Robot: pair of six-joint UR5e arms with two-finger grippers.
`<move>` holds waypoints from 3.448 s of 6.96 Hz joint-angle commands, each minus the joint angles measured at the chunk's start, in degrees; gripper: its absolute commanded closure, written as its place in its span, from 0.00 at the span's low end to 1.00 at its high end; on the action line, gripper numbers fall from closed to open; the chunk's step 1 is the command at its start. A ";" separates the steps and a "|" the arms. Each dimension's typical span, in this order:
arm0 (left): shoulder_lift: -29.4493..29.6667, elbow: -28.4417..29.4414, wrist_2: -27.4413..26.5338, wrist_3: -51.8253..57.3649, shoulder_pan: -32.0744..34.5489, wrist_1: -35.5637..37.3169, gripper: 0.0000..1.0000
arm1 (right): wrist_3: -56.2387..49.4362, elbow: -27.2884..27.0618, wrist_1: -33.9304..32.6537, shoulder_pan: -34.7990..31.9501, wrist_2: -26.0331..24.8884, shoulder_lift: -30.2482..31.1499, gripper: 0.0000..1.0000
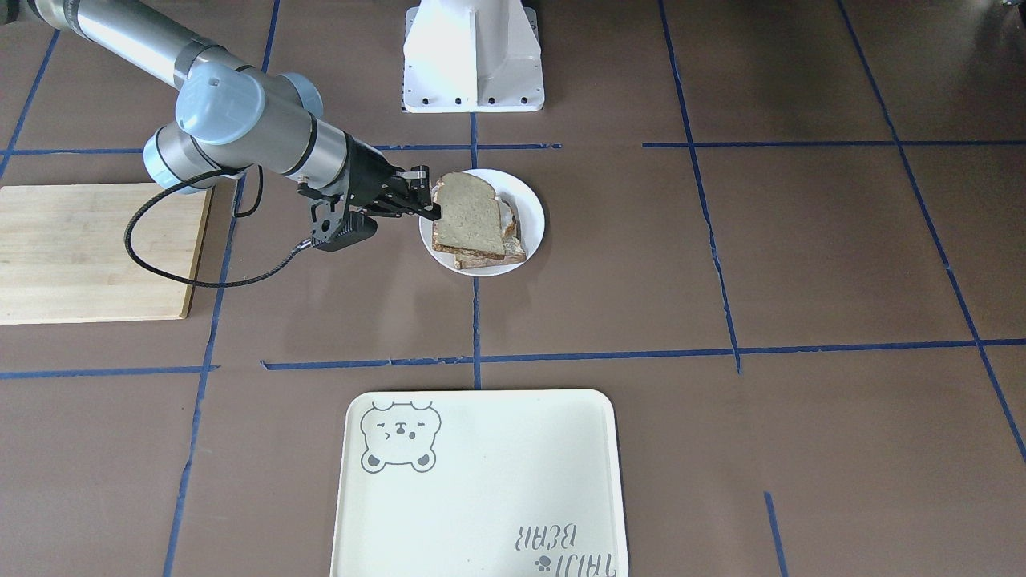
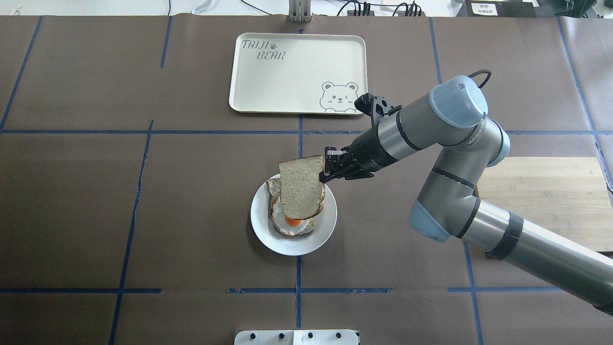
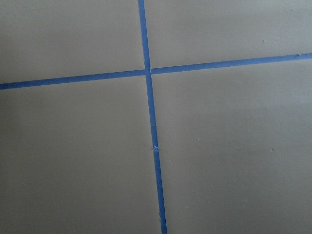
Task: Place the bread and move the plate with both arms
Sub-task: 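Lift the bread slice with the right gripper and carry it over the plate, then lower the bread onto the egg toast and open the right gripper, then withdraw the right gripper toward the board while the left arm reaches toward the plate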
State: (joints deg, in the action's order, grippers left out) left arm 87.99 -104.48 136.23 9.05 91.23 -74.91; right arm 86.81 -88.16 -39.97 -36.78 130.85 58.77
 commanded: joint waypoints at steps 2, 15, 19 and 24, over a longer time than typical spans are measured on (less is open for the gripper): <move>-0.01 -0.46 0.00 0.00 0.00 0.03 0.00 | -0.32 1.59 1.91 4.08 -3.40 -0.94 1.00; -1.59 -1.87 0.08 0.09 -0.09 0.03 0.00 | -0.93 2.47 1.57 4.62 -5.61 0.29 0.83; -0.45 -4.32 0.79 -0.44 -3.49 -1.28 0.00 | -0.85 2.92 1.05 1.74 -3.95 0.46 0.00; 2.78 -11.36 7.99 -53.96 -28.08 -17.94 0.00 | -1.98 -6.05 -7.92 -14.44 4.42 9.94 0.00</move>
State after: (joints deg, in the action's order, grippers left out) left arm 89.03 -115.80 142.49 -33.80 68.74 -88.01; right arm 85.46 -93.02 -47.34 -48.81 135.33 66.43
